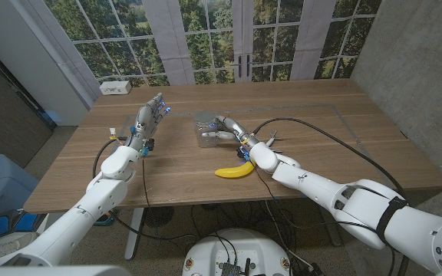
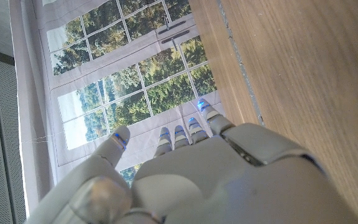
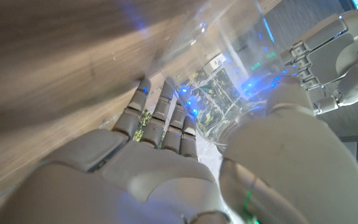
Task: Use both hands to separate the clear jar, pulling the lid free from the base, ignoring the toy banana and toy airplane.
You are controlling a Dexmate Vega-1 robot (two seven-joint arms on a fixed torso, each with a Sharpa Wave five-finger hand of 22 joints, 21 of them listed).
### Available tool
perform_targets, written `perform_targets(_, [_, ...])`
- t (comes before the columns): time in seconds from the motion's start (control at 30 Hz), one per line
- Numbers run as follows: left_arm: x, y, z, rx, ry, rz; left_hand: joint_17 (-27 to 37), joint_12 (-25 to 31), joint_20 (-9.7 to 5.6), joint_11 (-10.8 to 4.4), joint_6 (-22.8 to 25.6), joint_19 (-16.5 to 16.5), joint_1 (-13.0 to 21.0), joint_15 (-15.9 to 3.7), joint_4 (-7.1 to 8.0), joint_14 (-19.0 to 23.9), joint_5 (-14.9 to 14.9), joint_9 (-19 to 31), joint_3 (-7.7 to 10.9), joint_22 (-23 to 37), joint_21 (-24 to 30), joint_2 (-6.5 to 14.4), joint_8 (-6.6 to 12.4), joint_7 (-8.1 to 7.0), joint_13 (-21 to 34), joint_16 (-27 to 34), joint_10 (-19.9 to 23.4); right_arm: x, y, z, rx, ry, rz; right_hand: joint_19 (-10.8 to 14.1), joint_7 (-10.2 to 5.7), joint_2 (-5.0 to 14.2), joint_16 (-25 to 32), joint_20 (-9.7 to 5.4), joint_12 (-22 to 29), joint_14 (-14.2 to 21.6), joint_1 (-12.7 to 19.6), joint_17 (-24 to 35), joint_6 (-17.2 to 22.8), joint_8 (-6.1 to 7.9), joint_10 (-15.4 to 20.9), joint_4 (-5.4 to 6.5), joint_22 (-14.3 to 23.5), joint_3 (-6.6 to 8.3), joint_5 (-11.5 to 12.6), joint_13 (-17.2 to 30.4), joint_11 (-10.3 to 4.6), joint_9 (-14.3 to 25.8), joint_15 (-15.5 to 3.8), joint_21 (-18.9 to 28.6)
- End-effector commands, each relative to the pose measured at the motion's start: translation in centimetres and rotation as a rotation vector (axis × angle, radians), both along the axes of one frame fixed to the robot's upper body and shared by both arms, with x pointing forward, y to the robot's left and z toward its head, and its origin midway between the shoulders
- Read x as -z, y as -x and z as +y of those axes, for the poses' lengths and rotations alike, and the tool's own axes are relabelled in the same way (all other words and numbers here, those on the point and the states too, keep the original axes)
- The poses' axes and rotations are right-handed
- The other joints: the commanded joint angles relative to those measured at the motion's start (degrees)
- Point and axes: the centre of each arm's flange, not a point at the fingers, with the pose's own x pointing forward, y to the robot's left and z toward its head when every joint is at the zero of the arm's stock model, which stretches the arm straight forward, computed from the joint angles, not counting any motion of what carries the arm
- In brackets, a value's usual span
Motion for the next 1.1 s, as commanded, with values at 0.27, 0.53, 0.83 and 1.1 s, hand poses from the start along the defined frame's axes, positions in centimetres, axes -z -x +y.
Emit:
perform_targets(0.27, [-0.7,0.0,-0.4,0.008,-0.024,-0.013,-0.13,-0.21,0.00,0.15,-0.14,0.32,-0.51,-2.60,-0.59,0.01,0.24,0.09,0.45,0.23,-0.29,2.46,-0.15,-0.63,0.30,-0.23,0.24,0.2,-0.1,-0.6,0.050,-0.025,-0.066,4.46,-5.64,10.61,5.52,-4.25,8.15,13.83,11.02,16.02,31.05,5.05,25.12,-0.61,2.24,4.02,1.08,8.09,-8.04,-3.08,-13.51,5.72])
perform_targets(0.53, [-1.0,0.0,-0.7,0.004,-0.042,-0.018,-0.26,-0.25,0.10,-0.07,-0.15,0.40,-0.16,-2.50,-1.55,0.13,0.09,0.09,0.33,0.20,-0.39,1.77,-0.14,-0.80,0.29,-0.26,0.13,-0.3,0.5,-1.4,0.081,-0.037,-0.098,5.56,-4.97,10.45,4.99,-4.90,8.60,15.06,11.57,16.45,31.92,4.80,26.30,-0.64,2.40,4.64,0.46,8.28,-8.38,-3.83,-13.41,6.96])
perform_targets(0.83, [-1.5,0.8,-0.8,-0.040,-0.098,-0.019,-0.14,0.47,4.49,-0.75,1.53,2.35,2.88,1.75,-9.15,5.20,-1.99,0.18,-0.14,0.21,-0.45,-1.56,0.51,-1.84,0.39,0.62,2.11,-1.5,1.6,-2.6,0.144,-0.005,-0.153,5.17,-5.00,10.53,4.08,-4.87,9.02,15.27,12.12,16.68,31.80,4.41,25.64,-0.60,2.51,5.23,0.10,9.62,-8.81,-4.24,-13.43,7.51])
perform_targets(1.1, [-3.1,2.0,-1.2,-0.123,-0.254,-0.028,0.18,1.62,5.48,0.00,4.16,2.92,7.70,1.25,-15.01,9.59,-3.56,0.52,0.49,0.38,-0.63,-4.03,1.66,-1.62,0.79,1.18,6.87,-2.1,2.3,-3.3,0.190,0.055,-0.169,4.45,-4.98,10.54,3.30,-4.81,8.96,15.42,12.17,16.93,31.63,4.07,25.52,-0.38,2.58,5.57,-0.24,9.89,-9.00,-4.54,-13.36,7.89])
